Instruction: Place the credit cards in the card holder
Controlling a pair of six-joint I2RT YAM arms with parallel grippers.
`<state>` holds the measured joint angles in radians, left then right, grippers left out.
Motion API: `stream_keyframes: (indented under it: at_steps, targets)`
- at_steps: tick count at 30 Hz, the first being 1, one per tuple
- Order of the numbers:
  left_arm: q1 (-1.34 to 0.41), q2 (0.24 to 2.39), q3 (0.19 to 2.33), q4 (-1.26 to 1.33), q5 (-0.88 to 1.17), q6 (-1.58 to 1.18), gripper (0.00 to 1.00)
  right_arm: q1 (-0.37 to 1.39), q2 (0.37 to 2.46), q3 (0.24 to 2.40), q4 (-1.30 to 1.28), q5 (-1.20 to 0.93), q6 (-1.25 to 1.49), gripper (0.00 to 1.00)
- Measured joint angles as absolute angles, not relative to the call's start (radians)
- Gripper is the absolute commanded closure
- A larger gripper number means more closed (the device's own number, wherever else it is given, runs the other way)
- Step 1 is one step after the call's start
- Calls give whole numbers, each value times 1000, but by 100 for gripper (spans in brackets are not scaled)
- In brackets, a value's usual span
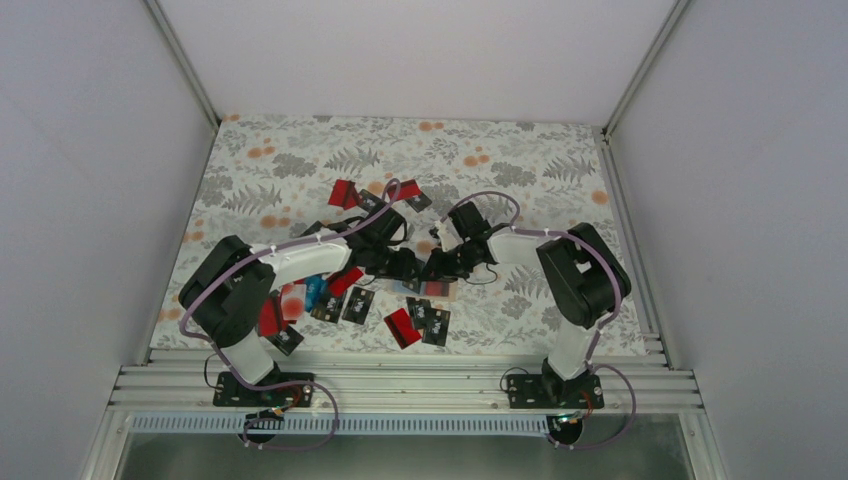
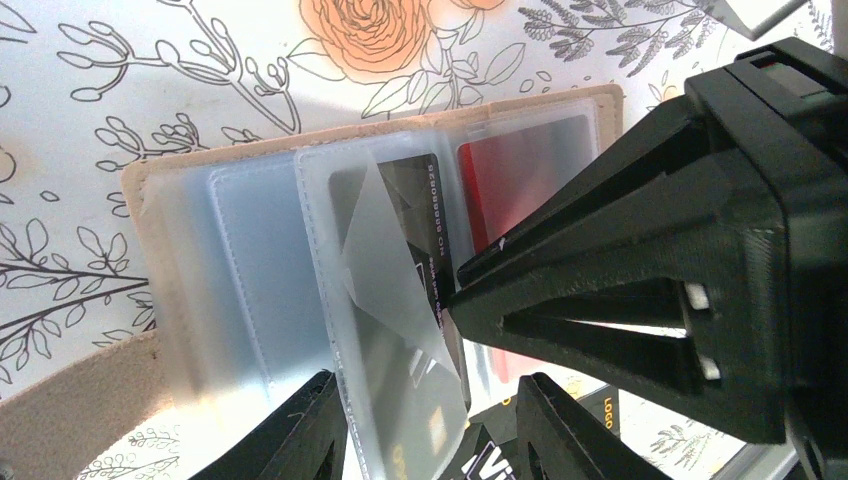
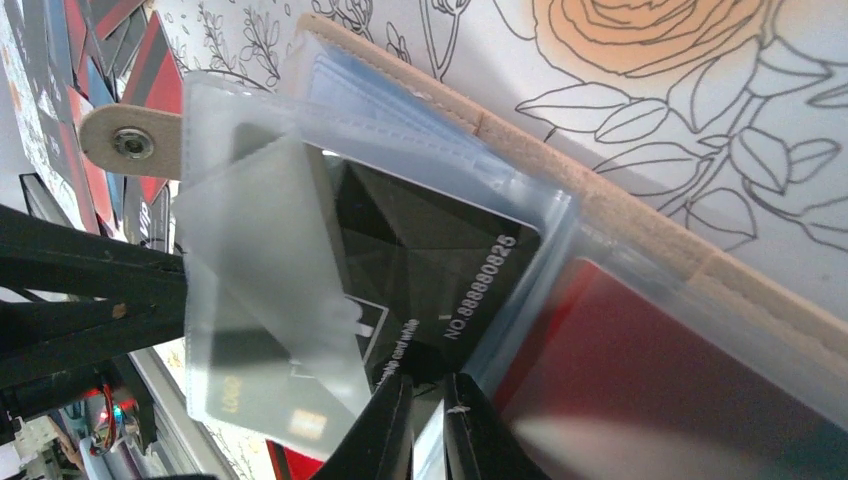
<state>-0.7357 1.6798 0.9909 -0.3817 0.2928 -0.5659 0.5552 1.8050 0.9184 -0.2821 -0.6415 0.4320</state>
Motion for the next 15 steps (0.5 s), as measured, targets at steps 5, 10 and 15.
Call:
stream_keyframes:
  at_steps: [5,10,15]
  targets:
    - [-738,1681,1003,-384,292,-567,56,553,1761,918,-317,-617,422,80]
    - [-747,1692,1040,-385,292,-570,56,540,1700,918,-347,-595,415,78]
    - [-762,1714,1070,-390,292,-575,56,509,1619,907,-375,-553,413,75]
